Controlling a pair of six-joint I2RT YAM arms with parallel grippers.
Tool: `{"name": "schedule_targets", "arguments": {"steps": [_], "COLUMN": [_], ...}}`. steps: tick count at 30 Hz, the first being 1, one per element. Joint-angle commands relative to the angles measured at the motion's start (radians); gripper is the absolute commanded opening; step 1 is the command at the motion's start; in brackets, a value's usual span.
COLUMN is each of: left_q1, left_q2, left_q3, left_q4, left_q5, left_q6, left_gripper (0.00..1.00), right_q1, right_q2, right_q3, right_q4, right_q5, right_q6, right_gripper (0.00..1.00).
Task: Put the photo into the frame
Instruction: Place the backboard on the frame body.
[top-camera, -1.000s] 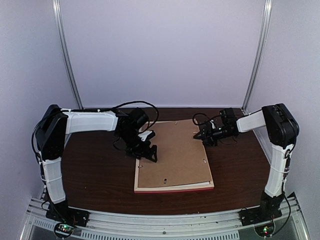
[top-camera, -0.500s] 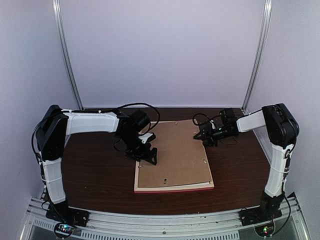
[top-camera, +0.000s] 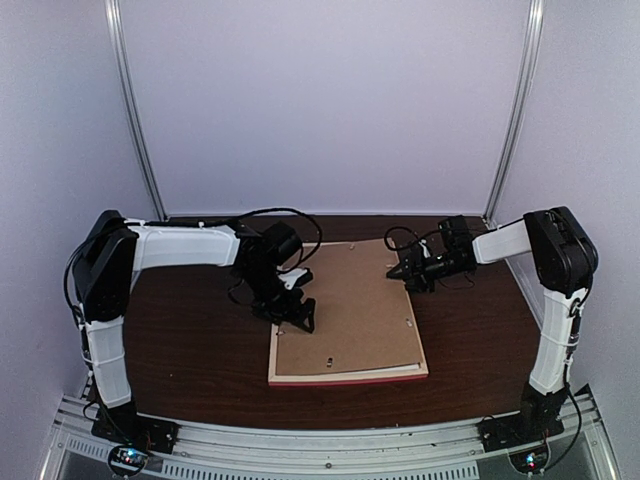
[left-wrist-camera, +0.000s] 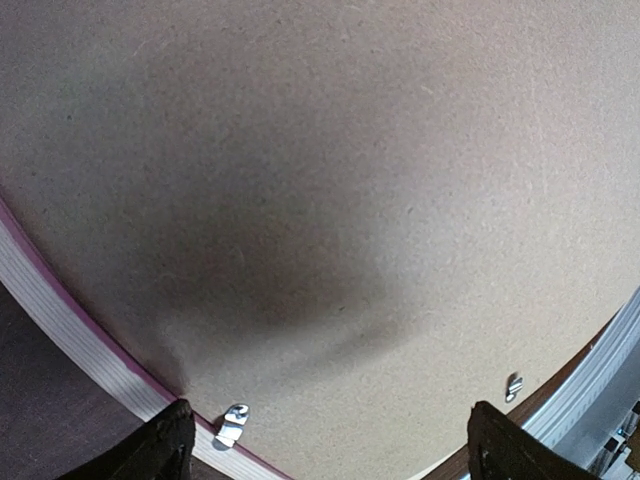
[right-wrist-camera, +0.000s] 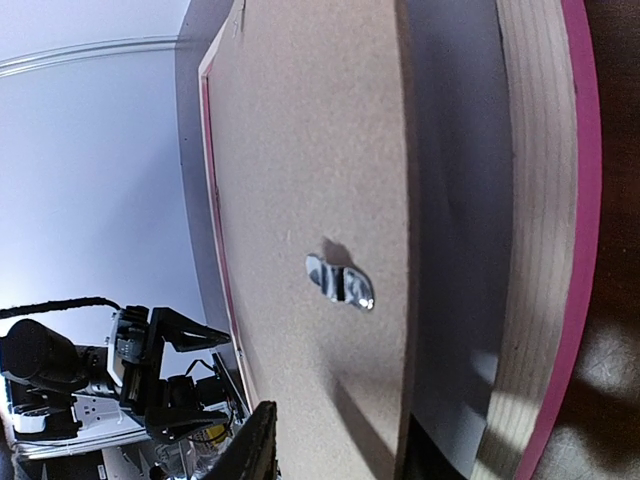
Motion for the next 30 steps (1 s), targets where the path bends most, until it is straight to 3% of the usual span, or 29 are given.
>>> {"name": "schedule_targets", "arguments": {"steps": [1,30], "left_q1": [-0.013,-0.045], "left_q2": [0.019,0.004], "left_q3": [-0.01,-0.024], "left_q4": [-0.017,-0.053], "left_q5": [0.003,0.06], "left_q6": [0.016,-0.026], "left_gripper": [0.95,0.95], "right_q1": [0.011,0.013], "right_q2": [-0.018,-0.045], "right_q3": [0.029,0.005], "right_q4": [0.004,-0.001], "right_q5": [-0.002,0.006], "right_q6": [-0.009,-0.018], "right_gripper": [0.37,0.37]}}
